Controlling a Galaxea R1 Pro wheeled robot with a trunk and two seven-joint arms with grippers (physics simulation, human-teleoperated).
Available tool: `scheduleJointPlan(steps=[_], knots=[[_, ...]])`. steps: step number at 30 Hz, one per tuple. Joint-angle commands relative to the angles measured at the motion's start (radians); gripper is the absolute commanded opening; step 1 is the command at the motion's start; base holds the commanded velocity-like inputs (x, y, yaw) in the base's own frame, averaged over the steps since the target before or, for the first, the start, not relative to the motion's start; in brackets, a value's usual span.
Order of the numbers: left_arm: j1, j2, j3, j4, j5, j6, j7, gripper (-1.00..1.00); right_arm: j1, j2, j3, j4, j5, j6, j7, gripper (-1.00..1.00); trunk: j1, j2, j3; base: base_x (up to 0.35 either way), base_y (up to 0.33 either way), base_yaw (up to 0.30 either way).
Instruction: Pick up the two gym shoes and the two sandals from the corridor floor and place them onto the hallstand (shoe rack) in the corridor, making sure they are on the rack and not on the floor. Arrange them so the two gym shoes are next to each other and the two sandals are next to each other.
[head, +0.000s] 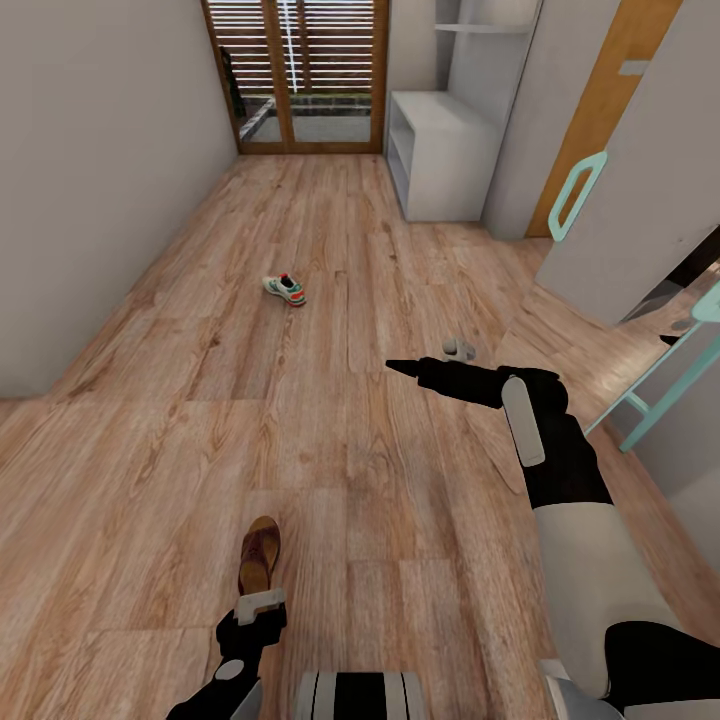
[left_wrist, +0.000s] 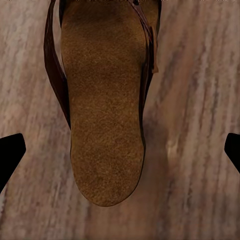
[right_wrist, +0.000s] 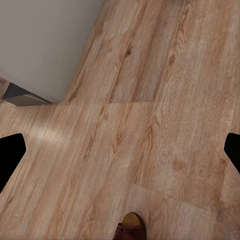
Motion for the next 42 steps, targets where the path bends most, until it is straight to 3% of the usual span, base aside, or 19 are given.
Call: scheduleJointPlan(steps=[1,6,20,31,42], knots=[[-0.001,0.000,0.002,0.001,0.003,-0.004,0.000,1.00,-0.001,0.001,-0.003,0.000,0.006,0.005,0.008,1.00,0.000,0.000,-0.001,0.000,0.000,0.000],[-0.001,0.000,0.002,-0.001,0.002,-0.006,0.000,1.00,-0.001,0.001,-0.004,-0.001,0.006,0.005,0.008,1.00,0.001,-0.001,-0.013,0.000,0.000,0.000],[0.000,0.002,0.001,-0.034,0.002,-0.003,0.000,1.00,-0.001,0.001,-0.003,-0.002,0.006,0.006,0.008,1.00,0.007,-0.004,-0.085,0.000,0.000,0.000],[-0.001,0.003,0.002,-0.039,0.002,-0.005,0.000,1.00,-0.001,0.001,-0.003,-0.002,0.006,0.005,0.008,1.00,0.007,-0.004,-0.096,0.000,0.000,0.000],[-0.014,0.002,0.002,-0.097,0.001,0.002,0.000,1.00,-0.001,0.001,-0.004,-0.002,0.006,0.006,0.008,1.00,0.008,-0.004,-0.106,0.000,0.000,0.000]])
